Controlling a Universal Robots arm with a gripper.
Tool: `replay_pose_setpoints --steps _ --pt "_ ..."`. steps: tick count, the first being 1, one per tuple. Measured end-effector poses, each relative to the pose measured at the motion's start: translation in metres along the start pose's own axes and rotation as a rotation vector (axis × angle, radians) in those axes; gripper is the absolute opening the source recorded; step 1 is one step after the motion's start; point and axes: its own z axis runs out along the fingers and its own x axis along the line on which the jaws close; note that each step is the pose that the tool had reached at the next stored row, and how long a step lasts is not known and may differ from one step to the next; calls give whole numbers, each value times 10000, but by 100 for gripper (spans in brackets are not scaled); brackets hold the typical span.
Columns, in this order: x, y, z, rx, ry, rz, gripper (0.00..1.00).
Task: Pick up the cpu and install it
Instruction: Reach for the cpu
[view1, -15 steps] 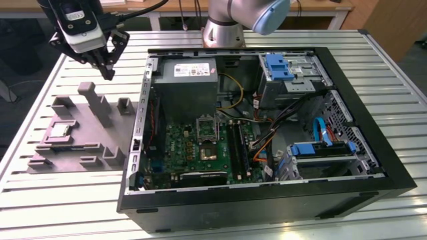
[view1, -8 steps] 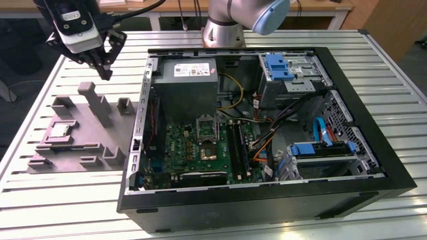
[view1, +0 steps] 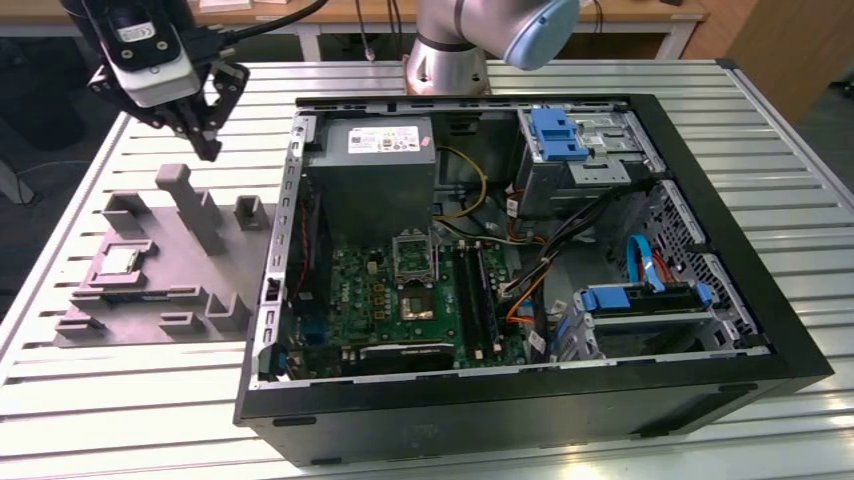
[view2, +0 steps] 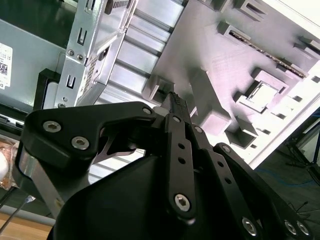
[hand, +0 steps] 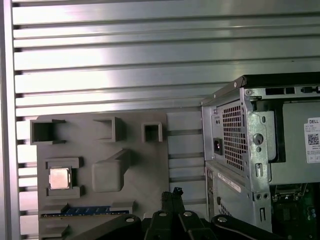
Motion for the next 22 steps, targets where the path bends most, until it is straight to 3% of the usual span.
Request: replay_pose_setpoints --steps 22 --pt "166 -13 5 0 0 0 11"
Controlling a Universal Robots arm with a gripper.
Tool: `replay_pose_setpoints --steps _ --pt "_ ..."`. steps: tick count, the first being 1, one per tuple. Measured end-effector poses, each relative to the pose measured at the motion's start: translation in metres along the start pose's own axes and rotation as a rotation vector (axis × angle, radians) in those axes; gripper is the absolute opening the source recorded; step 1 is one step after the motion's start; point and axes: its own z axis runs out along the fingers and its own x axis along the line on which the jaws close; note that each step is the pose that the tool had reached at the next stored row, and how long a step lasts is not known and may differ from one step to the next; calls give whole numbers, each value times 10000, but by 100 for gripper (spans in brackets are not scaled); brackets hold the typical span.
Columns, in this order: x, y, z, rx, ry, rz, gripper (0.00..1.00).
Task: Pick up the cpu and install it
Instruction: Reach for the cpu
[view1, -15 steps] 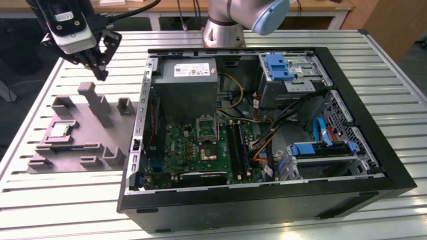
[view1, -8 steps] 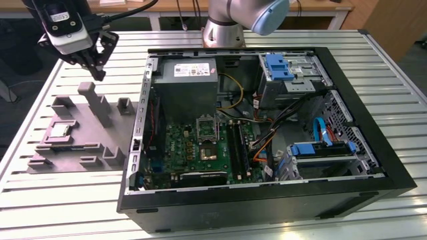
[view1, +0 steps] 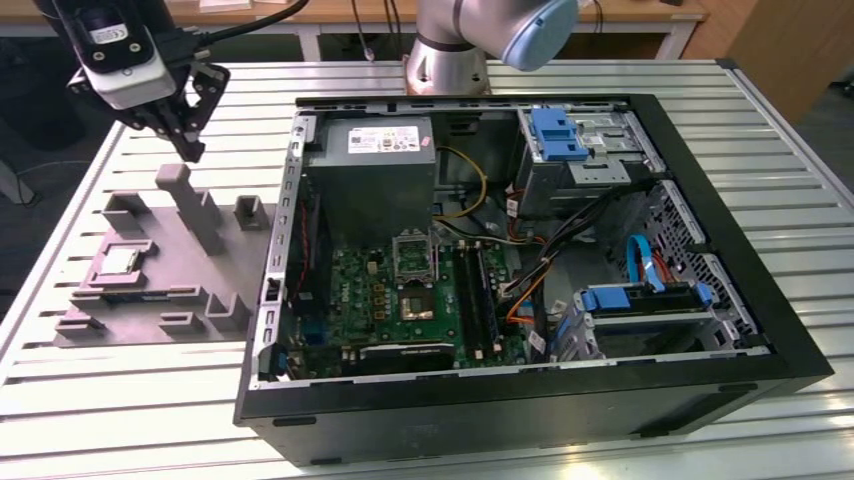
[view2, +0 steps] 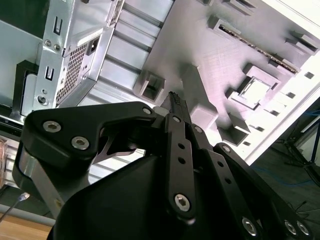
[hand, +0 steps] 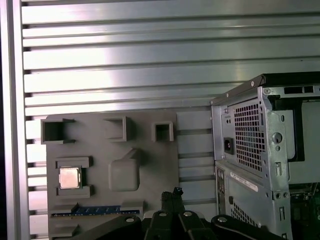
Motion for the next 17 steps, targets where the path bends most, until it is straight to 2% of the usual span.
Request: replay_pose_setpoints --steps 17 --pt "109 -9 6 0 0 0 11"
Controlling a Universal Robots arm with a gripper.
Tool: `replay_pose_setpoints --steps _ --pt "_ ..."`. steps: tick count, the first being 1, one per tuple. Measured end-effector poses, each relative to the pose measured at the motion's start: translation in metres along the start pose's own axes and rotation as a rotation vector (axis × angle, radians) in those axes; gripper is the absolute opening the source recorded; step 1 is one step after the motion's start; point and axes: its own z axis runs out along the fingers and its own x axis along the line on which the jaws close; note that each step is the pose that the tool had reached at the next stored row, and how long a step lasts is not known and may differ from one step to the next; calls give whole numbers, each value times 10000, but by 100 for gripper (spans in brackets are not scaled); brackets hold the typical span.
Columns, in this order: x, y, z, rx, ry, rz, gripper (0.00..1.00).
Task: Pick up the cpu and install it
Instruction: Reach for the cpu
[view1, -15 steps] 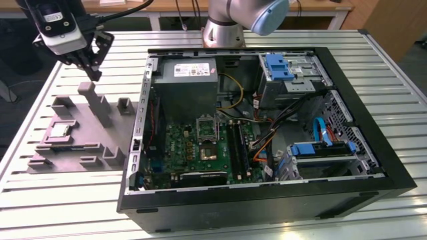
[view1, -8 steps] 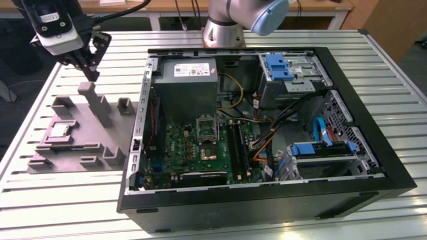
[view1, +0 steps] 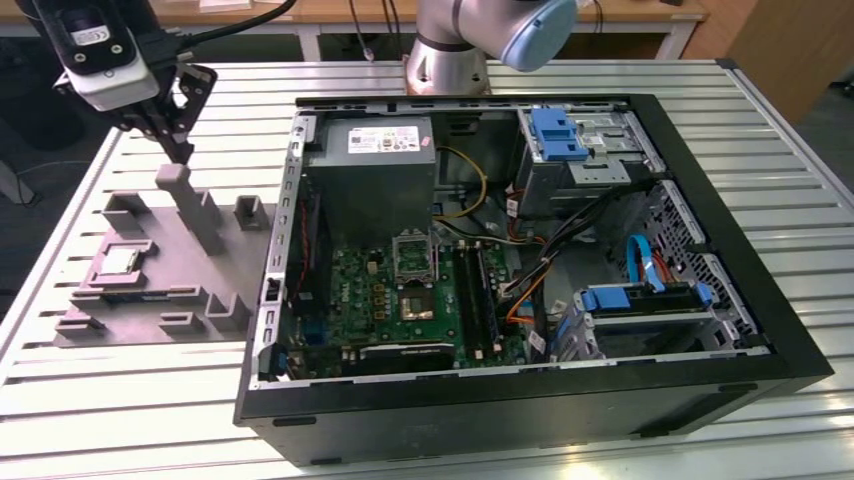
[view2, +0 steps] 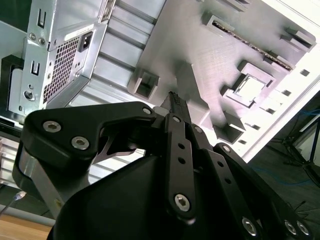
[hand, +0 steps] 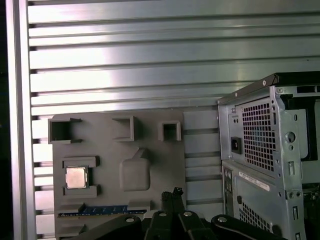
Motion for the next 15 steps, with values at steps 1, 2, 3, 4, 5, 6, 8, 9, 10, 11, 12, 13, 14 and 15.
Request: replay_pose_setpoints --steps 1,2,3,4,5,6,8,9,10,11,12,13,14,15 --pt "6 -1 1 -1 -1 0 11" --pt "12 -1 1 -1 -1 0 11" --pt "19 -2 2 0 0 0 11" --pt "25 -2 2 0 -1 0 11" --pt "31 -3 3 0 -1 0 11" --pt "36 -3 3 0 -1 0 11" --pt "47 -4 4 0 0 0 11" --pt "52 -4 4 -1 0 0 11" --pt "57 -5 4 0 0 0 11" --pt "63 -5 4 -1 -1 0 11" --pt "68 -6 4 0 1 0 11" --pt "73 -6 5 0 0 0 11" --pt "78 -6 5 0 -1 0 11" --pt "82 -7 5 0 -1 0 11"
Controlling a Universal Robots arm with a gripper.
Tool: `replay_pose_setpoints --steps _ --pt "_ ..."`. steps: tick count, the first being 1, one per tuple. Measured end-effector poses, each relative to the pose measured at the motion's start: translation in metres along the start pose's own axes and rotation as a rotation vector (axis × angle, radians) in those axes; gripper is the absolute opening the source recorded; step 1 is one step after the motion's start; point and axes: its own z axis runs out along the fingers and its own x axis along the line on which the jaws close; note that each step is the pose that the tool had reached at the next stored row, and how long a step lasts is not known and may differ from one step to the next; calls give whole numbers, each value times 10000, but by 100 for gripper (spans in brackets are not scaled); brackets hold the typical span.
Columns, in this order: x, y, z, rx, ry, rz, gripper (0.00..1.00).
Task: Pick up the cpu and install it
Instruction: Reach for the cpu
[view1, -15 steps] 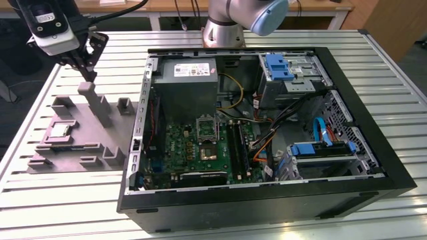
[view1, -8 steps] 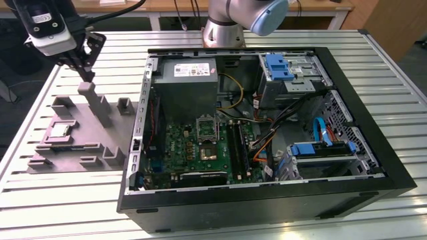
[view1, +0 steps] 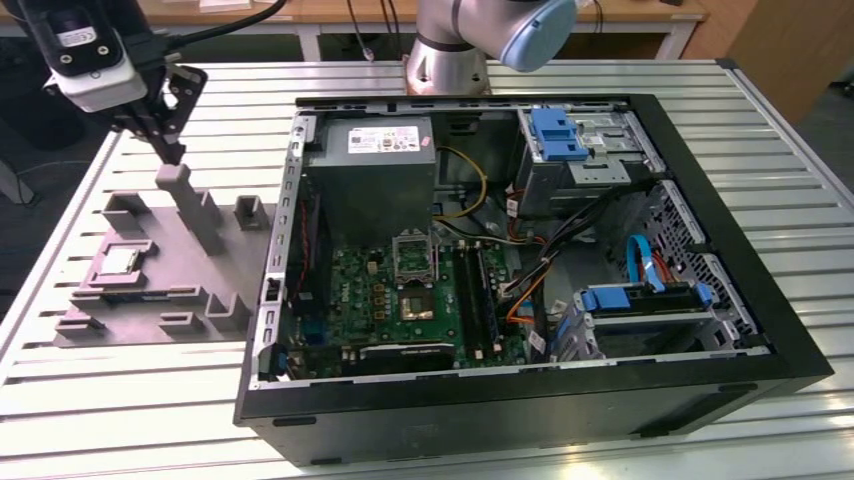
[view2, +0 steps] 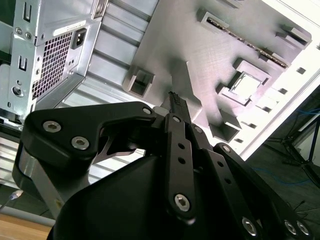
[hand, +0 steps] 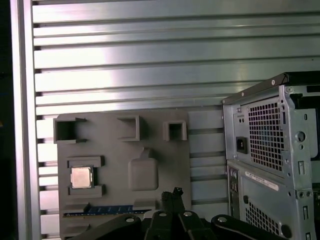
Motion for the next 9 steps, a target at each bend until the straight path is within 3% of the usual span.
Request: replay_pose_setpoints --steps 9 --pt "20 -1 1 0 0 0 11"
